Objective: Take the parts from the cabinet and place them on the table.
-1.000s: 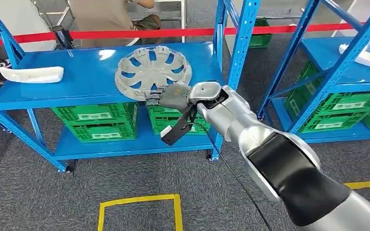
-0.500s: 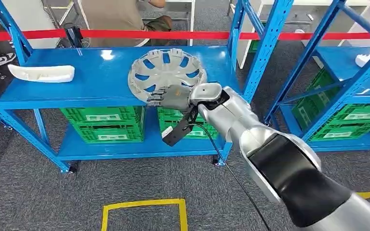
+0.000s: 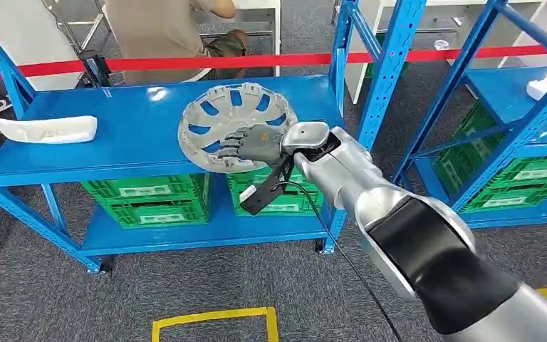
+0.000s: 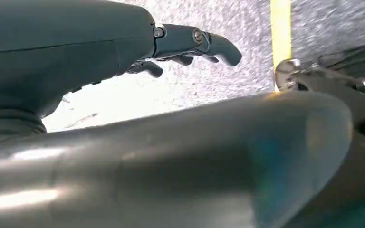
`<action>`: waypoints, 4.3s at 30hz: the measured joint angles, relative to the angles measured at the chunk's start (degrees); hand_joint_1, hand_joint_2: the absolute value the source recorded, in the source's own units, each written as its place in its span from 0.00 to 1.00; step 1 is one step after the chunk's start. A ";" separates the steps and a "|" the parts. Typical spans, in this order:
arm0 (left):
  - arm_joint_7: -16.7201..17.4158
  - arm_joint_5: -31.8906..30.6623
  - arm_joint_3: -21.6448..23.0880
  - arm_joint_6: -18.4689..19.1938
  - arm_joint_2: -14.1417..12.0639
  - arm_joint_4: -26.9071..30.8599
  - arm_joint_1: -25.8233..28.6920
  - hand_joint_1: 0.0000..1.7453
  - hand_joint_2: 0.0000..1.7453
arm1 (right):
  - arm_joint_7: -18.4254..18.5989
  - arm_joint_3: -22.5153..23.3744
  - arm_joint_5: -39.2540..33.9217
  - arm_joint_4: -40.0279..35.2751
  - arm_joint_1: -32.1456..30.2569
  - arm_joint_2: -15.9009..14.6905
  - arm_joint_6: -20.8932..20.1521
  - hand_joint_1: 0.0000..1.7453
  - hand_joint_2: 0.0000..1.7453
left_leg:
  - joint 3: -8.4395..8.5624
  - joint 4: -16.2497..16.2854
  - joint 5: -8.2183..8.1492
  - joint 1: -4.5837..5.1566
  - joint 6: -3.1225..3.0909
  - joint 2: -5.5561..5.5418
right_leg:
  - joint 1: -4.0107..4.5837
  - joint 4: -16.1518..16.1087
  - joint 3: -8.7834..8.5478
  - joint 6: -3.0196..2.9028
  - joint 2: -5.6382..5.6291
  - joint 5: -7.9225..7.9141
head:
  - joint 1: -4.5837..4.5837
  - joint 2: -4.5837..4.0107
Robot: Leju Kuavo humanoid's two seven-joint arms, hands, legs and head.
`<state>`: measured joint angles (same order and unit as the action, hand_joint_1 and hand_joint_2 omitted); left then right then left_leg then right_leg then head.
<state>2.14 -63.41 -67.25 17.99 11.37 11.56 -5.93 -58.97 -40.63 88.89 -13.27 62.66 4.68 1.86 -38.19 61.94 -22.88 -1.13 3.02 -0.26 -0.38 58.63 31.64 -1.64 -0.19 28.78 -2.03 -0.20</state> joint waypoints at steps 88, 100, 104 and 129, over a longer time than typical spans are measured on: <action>-0.39 0.50 0.17 -0.04 0.13 0.02 -0.28 0.00 0.00 | 0.61 10.97 -2.93 0.04 -4.11 -1.99 -8.20 0.00 1.00 | 5.23 -4.16 -4.30 0.66 -1.73 -0.51 | 0.56 0.42 4.53 0.77 -0.13 -3.13 | -0.50 0.00; 0.11 0.26 0.20 -0.04 0.15 0.02 -0.31 0.00 0.00 | 0.61 12.00 -3.32 0.09 -6.17 -1.99 -8.11 0.00 1.00 | 5.23 -4.16 -4.31 0.66 -1.73 -0.51 | 0.55 0.42 4.52 0.77 -0.13 -3.12 | -0.50 0.00; 0.28 0.22 0.20 -0.04 0.15 0.04 -0.31 0.00 0.00 | 0.61 12.35 -3.50 0.11 -7.07 -1.99 -7.96 0.00 1.00 | 5.22 -4.16 -4.31 0.66 -1.73 -0.51 | 0.55 0.42 4.52 0.77 -0.13 -3.12 | -0.50 0.00; 1.14 0.61 0.20 -0.04 0.15 0.11 -0.14 0.00 0.00 | 31.76 13.49 -3.69 0.15 -9.44 -1.09 -7.13 0.00 1.00 | 5.27 -4.16 -4.31 0.67 -1.72 -0.42 | 0.55 0.42 4.52 0.77 -0.21 -3.12 | -0.50 0.00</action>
<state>3.28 -62.79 -67.06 17.94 11.52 11.67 -6.07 -27.21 -27.15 85.20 -13.11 53.21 3.58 -5.27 -32.93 57.79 -27.19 -0.47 1.30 -0.69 0.17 59.05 36.16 -0.87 -0.41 25.66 -2.54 -0.20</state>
